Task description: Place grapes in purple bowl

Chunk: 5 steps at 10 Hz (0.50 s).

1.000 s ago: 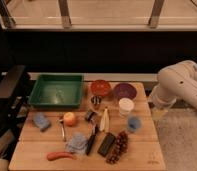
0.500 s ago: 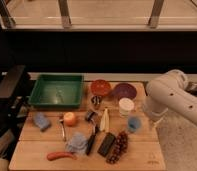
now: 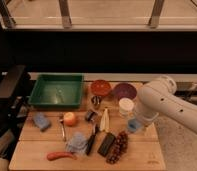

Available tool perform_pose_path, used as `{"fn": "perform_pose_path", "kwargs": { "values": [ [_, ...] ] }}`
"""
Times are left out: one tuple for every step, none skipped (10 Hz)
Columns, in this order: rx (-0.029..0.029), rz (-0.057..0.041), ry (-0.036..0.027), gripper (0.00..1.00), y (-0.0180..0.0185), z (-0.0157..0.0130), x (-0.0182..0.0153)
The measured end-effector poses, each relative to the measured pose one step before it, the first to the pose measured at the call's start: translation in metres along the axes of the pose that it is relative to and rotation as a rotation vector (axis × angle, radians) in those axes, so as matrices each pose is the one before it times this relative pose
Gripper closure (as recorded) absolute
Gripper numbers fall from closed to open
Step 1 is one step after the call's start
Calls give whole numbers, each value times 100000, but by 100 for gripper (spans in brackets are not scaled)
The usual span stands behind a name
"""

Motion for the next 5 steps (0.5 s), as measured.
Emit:
{"fn": "perform_pose_path", "kwargs": {
  "values": [
    [107, 133, -331, 35, -47, 30, 79],
    [-19, -1592, -1920, 35, 43, 184, -181],
    [-883, -3636, -5567, 35, 276, 933, -920],
    [-1505, -3542, -3372, 35, 63, 1325, -1090],
    [-1600, -2955, -2184, 35, -94, 1361, -876]
  ]
}}
